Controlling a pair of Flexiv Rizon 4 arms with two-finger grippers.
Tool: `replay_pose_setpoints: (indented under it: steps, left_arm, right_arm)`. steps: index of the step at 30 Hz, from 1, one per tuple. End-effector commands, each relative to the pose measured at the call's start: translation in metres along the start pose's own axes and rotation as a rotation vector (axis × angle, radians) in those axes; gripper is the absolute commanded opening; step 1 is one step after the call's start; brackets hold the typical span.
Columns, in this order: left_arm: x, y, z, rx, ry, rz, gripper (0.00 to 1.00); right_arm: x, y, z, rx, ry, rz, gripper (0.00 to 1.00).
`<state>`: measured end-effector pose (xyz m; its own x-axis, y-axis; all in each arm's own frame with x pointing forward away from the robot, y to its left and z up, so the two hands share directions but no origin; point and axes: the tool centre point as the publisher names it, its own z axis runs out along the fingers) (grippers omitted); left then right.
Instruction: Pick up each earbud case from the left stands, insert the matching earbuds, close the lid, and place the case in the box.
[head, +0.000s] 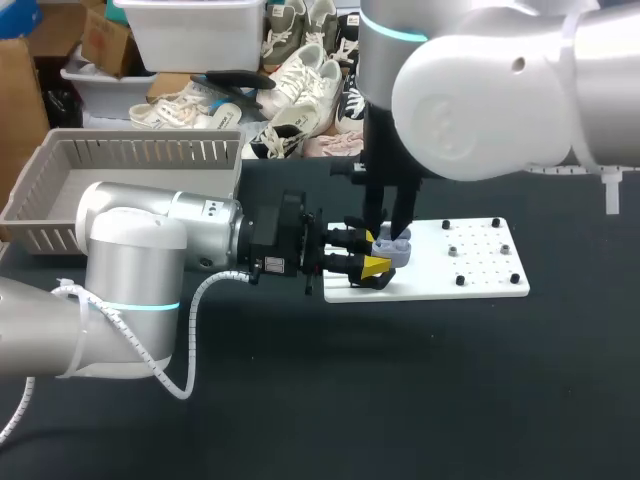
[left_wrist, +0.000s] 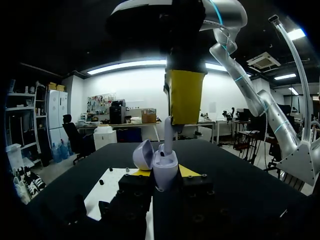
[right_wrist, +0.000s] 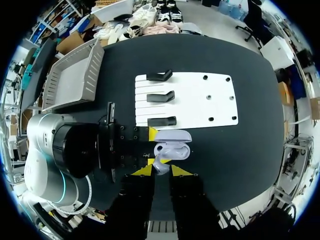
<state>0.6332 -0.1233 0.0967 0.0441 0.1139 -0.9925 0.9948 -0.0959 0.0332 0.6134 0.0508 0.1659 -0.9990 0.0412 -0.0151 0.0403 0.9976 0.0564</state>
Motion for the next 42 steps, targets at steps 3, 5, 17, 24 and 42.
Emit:
replay_pose_setpoints:
  steps: [3,5,17,24,42]
  left_arm:
    - [0.001,0.000,0.000,-0.001,-0.002,0.001,0.00]
    - [0.001,0.000,0.000,-0.001,-0.002,0.001,0.00]
    - [0.001,0.000,0.000,-0.001,-0.002,0.001,0.00]
    - [0.001,0.000,0.000,-0.001,-0.002,0.001,0.00]
    - [0.001,0.000,0.000,-0.001,-0.002,0.001,0.00]
  right_arm:
    - [0.000,-0.001,0.002,0.003,-0.002,0.009,0.00]
    - [0.000,-0.002,0.003,0.002,-0.003,0.012,0.00]
    - [-0.002,-0.002,0.007,-0.003,-0.004,0.015,0.00]
    - [-0.003,-0.002,0.011,-0.006,-0.002,0.018,0.00]
    - [-0.008,-0.001,0.015,-0.015,0.002,0.025,0.00]
